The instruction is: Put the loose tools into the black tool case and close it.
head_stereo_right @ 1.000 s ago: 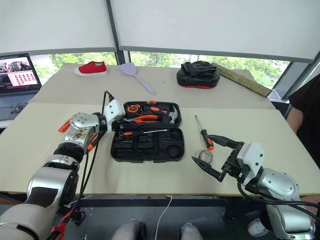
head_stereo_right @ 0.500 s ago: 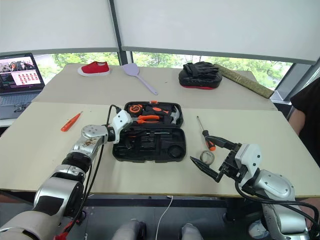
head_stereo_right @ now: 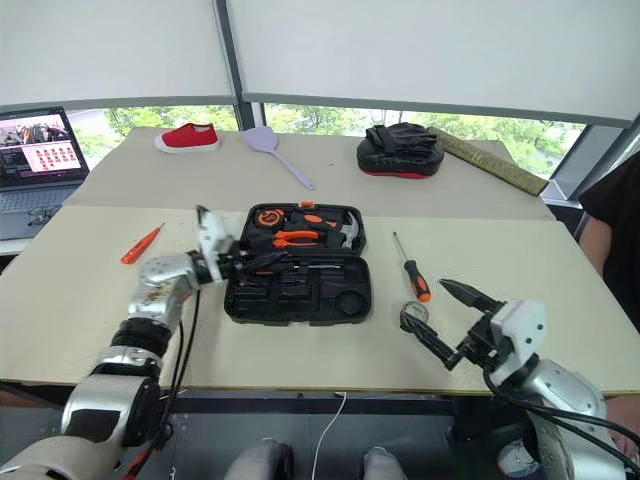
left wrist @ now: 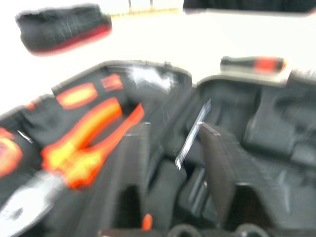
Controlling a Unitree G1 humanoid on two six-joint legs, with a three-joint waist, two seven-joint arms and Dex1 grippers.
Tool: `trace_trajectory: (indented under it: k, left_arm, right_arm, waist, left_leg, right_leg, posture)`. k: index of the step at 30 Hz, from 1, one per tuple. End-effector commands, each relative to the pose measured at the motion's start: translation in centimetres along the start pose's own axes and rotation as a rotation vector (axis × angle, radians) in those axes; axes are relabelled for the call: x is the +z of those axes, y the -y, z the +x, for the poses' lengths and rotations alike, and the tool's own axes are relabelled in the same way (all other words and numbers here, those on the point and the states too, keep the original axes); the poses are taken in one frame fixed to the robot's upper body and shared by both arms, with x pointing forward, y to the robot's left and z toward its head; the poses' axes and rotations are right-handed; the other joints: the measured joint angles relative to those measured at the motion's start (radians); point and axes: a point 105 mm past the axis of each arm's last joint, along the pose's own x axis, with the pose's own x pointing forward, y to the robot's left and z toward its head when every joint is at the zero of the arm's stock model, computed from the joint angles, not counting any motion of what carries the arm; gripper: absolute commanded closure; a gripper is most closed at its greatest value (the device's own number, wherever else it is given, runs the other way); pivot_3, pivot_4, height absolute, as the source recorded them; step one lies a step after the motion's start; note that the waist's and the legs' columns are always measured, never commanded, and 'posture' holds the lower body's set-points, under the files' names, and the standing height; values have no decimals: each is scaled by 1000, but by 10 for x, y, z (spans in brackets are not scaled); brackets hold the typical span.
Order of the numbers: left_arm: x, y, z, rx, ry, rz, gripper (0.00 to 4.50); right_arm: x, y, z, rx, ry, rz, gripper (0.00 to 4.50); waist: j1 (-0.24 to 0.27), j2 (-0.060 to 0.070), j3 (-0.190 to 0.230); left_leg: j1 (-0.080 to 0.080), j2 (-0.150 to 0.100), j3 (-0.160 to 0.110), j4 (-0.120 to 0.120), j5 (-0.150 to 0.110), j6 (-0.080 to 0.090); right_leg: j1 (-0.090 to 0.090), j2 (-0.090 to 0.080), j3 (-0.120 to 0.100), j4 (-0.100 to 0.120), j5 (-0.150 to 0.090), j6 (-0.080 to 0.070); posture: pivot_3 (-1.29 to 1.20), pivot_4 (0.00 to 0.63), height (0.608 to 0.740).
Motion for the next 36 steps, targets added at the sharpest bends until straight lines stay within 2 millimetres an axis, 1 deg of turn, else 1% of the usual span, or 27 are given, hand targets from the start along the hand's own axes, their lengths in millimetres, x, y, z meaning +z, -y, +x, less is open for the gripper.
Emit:
trace_trajectory:
  k: [1,2,3,4,6,7,8,9,11,13,15,16,17,18,19,21,25,27,29,30,31,32,33,36]
  left_arm:
    - [12,24,-27,-138,49,12,516]
    - [10,36,-35,-198,26,7,237]
    - [8,48,-44,-244,15,-10,52]
    - [7,55,-51,-261,11,-30,52]
    - [6,61,-60,-261,1,-41,52]
    - [1,63,-67,-255,-18,-39,52]
    - [-1,64,-71,-252,-31,-37,52]
    - [-2,63,-75,-232,-31,-32,52]
    - [1,62,-76,-197,-12,-37,52]
    - [3,61,-75,-178,4,-38,52]
    - [4,61,-73,-165,22,-42,52]
    - [5,61,-71,-164,28,-45,52]
    - [5,61,-70,-164,30,-46,52]
    - [5,62,-69,-172,31,-37,52]
    - [6,64,-67,-185,32,-25,52]
    - [7,65,-64,-185,46,-19,52]
    - [6,66,-62,-172,55,-26,52]
    - [5,67,-62,-166,54,-27,52]
    - [5,68,-63,-160,52,-27,0]
    - [5,68,-64,-155,51,-25,0]
    - [5,68,-65,-150,50,-24,0]
    - [5,67,-66,-145,49,-22,0]
    - [5,67,-66,-139,49,-21,0]
    - [6,65,-68,-110,54,-25,0]
  right_arm:
    - [-20,22,-26,-184,-131,13,0]
    - [-27,25,-33,-213,-165,29,0]
    - [-35,28,-40,-253,-221,53,0]
    - [-41,30,-44,-283,-260,89,0]
    - [-45,34,-45,-328,-311,140,0]
    - [-39,37,-39,-334,-302,163,0]
    - [-35,38,-34,-338,-296,176,0]
    - [-28,41,-26,-331,-292,196,0]
    - [-11,45,3,-284,-293,239,0]
    - [-2,48,21,-256,-331,251,0]
    - [-4,50,45,-214,-445,249,0]
    - [-7,52,53,-204,-513,245,0]
    - [-8,53,58,-200,-559,244,0]
    - [-8,56,65,-201,-583,231,0]
    - [-8,61,75,-210,-597,244,0]
    - [-10,66,92,-213,-628,261,0]
    - [-28,71,108,-212,-741,243,0]
    - [-40,72,111,-214,-803,242,0]
    - [-47,72,113,-219,-828,240,522]
    - [-46,74,116,-225,-811,238,780]
    - [-44,75,120,-227,-785,236,1041]
    - [-42,75,122,-230,-764,243,1471]
    - [-40,76,124,-234,-737,241,1801]
    - [-30,85,129,-272,-623,207,2724]
  waist:
    - [-3,1,0]
    - [-4,1,0]
    - [-7,1,0]
    - [-11,1,0]
    - [-13,1,0]
    - [-12,1,0]
    - [-14,2,0]
    - [-17,3,1]
    - [-24,6,1]
    - [-31,7,2]
    - [-30,7,2]
    - [-30,7,2]
    - [-29,7,2]
    - [-26,7,2]
    - [-23,7,2]
    - [-22,7,2]
    - [-24,7,2]
    - [-24,7,2]
    - [-25,7,2]
    - [-28,7,2]
    - [-30,7,2]
    - [-30,7,2]
    - [-31,7,2]
    - [-33,7,2]
  left_leg:
    - [0,0,0,0,0,0]
    - [1,0,0,0,0,0]
    - [1,0,0,0,0,0]
    - [1,0,-1,0,0,0]
    - [2,2,-4,0,0,0]
    - [3,2,-5,0,-1,-1]
    - [3,3,-5,0,-5,-8]
    - [3,3,-5,0,-5,-9]
    - [3,2,-6,0,-5,-9]
    - [4,2,-5,0,-5,-9]
    - [4,1,-6,0,-5,-8]
    - [5,1,-6,0,-5,-8]
    - [4,1,-6,0,-5,-8]
    - [4,1,-6,0,-3,-6]
    - [4,0,-5,-1,0,0]
    - [0,-1,-2,-1,-1,2]
    - [-5,-2,0,-1,-3,5]
    - [-6,-2,1,-1,-3,6]
    - [-6,-2,1,-1,-3,6]
    - [-6,-2,1,-1,-3,6]
    - [-5,-2,1,-1,-3,6]
    - [-5,-2,1,0,-3,6]
    - [-5,-1,1,0,-3,5]
    - [-4,-1,1,0,-3,5]
  right_leg:
    - [0,0,0,0,-1,1]
    - [0,0,1,0,-2,3]
    - [0,-1,1,0,-5,3]
    - [0,-1,1,0,-7,0]
    - [0,-1,2,0,-7,-1]
    - [0,-1,2,1,-7,-1]
    - [0,-1,2,0,-6,-2]
    - [0,-2,2,0,-6,-2]
    - [0,-2,3,0,-6,-1]
    - [-1,-2,5,0,-5,-1]
    - [0,-1,4,1,-5,-1]
    - [0,0,4,1,-5,-2]
    - [-1,0,5,1,-4,-2]
    - [0,0,4,1,-5,-3]
    - [0,1,4,1,-6,-3]
    - [-2,0,3,0,-5,-4]
    - [-4,0,3,-3,-1,-1]
    - [-4,0,3,-3,-1,0]
    - [-4,0,2,-3,-1,0]
    - [-4,0,2,-3,-1,0]
    - [-5,0,2,-2,-1,0]
    - [-4,0,2,-2,-1,0]
    - [-4,0,2,-2,-1,0]
    - [-4,1,2,-1,-1,0]
  posture:
    - [0,150,740]
    - [0,150,740]
    - [0,150,740]
    - [0,150,740]
    - [0,150,740]
    - [0,150,740]
    - [0,150,740]
    - [0,150,740]
    - [0,150,740]
    - [0,150,740]
    - [0,150,740]
    - [0,150,740]
    - [0,150,740]
    - [0,150,740]
    - [0,150,740]
    - [0,150,740]
    - [0,150,740]
    - [0,150,740]
    - [0,150,740]
    - [0,150,740]
    - [0,150,740]
    - [0,150,740]
    - [0,150,740]
    - [0,150,740]
